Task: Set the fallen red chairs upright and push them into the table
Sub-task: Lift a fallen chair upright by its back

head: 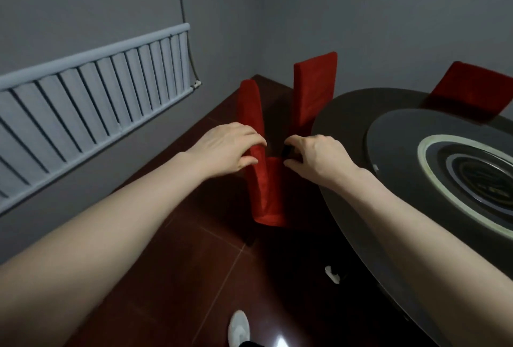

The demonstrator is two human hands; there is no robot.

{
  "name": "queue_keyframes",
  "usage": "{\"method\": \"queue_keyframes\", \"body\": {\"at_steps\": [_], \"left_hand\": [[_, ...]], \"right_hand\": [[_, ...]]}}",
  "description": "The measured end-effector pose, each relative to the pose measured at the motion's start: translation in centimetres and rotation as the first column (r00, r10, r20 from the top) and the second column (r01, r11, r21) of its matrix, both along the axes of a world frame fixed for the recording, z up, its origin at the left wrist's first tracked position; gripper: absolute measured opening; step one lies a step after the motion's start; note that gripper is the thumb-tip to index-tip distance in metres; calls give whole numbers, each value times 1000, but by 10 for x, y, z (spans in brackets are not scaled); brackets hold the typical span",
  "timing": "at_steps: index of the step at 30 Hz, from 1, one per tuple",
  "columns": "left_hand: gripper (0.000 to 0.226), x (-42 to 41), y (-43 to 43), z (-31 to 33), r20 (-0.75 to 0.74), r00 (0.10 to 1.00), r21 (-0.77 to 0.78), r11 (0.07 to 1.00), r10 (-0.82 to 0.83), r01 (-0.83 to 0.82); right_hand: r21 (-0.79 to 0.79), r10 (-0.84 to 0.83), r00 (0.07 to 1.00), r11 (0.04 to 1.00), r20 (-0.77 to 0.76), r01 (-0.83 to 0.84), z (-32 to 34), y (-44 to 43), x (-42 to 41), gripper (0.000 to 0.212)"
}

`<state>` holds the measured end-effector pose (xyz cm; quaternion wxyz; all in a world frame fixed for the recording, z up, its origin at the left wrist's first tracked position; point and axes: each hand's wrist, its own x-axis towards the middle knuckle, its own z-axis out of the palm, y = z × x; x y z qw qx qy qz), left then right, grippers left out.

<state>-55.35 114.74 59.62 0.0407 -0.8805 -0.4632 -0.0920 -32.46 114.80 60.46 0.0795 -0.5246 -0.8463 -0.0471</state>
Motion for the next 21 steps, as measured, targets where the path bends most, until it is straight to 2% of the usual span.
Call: {"method": "queue_keyframes", "body": {"at_steps": [4, 10, 15, 21], "left_hand": [[47, -32, 54, -11, -5, 1000, 5, 1000, -26, 26], [57, -72, 173, -24, -91, 991, -36, 995, -101, 98], [63, -85, 272, -20, -114, 972, -39, 979, -203, 200], [69, -85, 363, -29, -107, 931, -22, 937, -349, 349]], "right_hand": [[-30, -16, 1000, 999, 6, 16, -15, 47, -33, 40], [-52, -41, 998, 998, 55, 44, -32, 144, -78, 43], [-104, -133, 989, 985, 65, 139, -24, 214, -102, 46], [-147, -268, 958, 949, 99, 280, -30, 262, -113, 39]]}}
